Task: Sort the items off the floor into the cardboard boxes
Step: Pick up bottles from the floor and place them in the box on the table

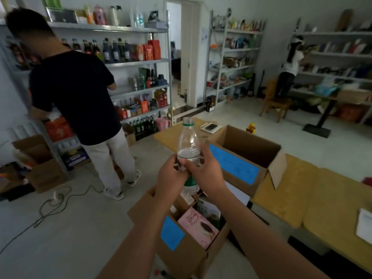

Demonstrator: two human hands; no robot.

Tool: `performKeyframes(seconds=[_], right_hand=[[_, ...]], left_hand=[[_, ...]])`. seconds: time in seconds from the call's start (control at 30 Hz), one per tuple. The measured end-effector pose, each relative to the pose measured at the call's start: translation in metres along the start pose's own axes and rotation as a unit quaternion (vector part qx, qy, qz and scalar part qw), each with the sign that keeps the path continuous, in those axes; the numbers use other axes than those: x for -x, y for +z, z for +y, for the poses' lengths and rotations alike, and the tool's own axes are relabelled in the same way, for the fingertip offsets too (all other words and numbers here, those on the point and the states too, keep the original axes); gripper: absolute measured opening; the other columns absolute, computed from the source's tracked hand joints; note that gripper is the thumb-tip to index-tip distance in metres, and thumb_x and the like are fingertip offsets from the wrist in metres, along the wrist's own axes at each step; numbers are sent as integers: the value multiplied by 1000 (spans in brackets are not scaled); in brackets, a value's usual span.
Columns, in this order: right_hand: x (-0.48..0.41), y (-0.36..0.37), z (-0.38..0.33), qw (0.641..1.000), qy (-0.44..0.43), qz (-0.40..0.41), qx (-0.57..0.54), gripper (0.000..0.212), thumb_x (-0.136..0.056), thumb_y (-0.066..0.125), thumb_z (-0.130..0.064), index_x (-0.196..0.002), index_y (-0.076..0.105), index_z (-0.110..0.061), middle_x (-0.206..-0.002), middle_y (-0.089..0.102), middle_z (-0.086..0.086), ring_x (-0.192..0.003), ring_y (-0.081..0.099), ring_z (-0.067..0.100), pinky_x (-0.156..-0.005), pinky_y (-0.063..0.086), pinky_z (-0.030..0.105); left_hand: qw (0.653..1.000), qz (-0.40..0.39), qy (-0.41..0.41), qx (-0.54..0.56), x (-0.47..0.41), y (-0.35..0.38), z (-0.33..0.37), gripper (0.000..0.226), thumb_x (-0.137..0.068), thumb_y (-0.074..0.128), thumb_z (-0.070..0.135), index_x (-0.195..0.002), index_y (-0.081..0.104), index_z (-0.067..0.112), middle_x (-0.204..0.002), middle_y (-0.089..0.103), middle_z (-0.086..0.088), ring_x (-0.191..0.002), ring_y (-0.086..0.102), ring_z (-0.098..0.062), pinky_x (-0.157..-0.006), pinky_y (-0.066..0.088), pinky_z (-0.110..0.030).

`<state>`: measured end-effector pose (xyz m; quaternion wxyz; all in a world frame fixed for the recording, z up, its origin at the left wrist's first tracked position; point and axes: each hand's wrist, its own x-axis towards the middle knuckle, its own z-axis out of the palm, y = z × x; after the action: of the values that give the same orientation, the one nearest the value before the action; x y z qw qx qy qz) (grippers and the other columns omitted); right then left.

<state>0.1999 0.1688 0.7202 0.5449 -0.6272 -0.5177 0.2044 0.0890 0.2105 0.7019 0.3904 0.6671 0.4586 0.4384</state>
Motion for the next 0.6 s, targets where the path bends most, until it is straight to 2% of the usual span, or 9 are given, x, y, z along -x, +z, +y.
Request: performKeyframes(seconds=[0.07,0.17,0.23,0.27,0.33,0.37,0.43,0.47,0.6], right_hand=[[-4,-5,17,999,28,-23,-7,58,-79,75,-47,-128,47,-37,-102,60,-26,-89,58,-12,-69,45,4],[-19,-16,52,998,49,-42,1,58,-77,76,-47,-125,45,-44,-97,59,-29,-86,56,-17,-59,42,1],[-41,-34,76,997,68,-32,2,59,-77,76,-46,-125,41,-48,-96,55,-32,-82,54,-18,-55,42,3],[-57,-46,90,996,81,-27,4,61,-79,75,-45,-128,39,-47,-97,53,-33,-80,53,-16,-55,41,5],[-93,-77,120,994,106,-12,4,67,-80,74,-43,-137,38,-40,-109,54,-26,-91,55,-5,-69,47,14],[-115,-93,136,994,108,-3,9,66,-81,73,-43,-137,39,-38,-117,57,-19,-99,57,2,-76,51,23],[-160,-124,167,993,105,12,43,66,-83,71,-43,-139,37,-40,-125,57,-10,-107,60,13,-81,53,33],[-182,-137,183,992,107,17,67,69,-83,70,-43,-142,34,-40,-128,56,-5,-109,60,17,-81,54,35],[-251,-171,252,983,127,47,125,76,-80,70,-45,-144,31,-35,-137,53,1,-120,56,25,-96,50,50]], left_hand=[[1000,-21,-3,12,-5,14,-11,31,-67,57,49,-97,56,55,-91,68,24,-81,64,5,-67,53,-23],[996,-81,-23,26,-16,35,-31,43,-70,69,40,-107,53,54,-100,66,26,-93,63,5,-76,52,-21],[992,-111,-54,21,-25,50,-49,61,-75,76,37,-128,46,40,-114,58,25,-107,57,0,-88,50,-28],[991,-108,-83,14,-30,57,-59,62,-78,76,35,-132,45,33,-118,55,20,-110,55,-4,-93,49,-32],[990,-68,-121,3,-37,67,-80,32,-85,71,32,-113,58,25,-108,63,9,-101,62,-12,-90,52,-38],[991,-43,-126,-22,-39,72,-88,13,-89,65,34,-96,63,24,-92,65,8,-88,65,-14,-80,54,-36],[991,-10,-124,-55,-44,85,-104,33,-95,52,43,-69,54,23,-62,53,6,-58,55,-14,-57,43,-32],[989,6,-134,-60,-46,94,-111,40,-97,47,44,-64,48,20,-56,46,3,-52,48,-14,-53,38,-32],[976,27,-207,-70,-60,134,-140,43,-102,35,36,-67,43,14,-56,39,-2,-52,40,-17,-56,34,-36]])
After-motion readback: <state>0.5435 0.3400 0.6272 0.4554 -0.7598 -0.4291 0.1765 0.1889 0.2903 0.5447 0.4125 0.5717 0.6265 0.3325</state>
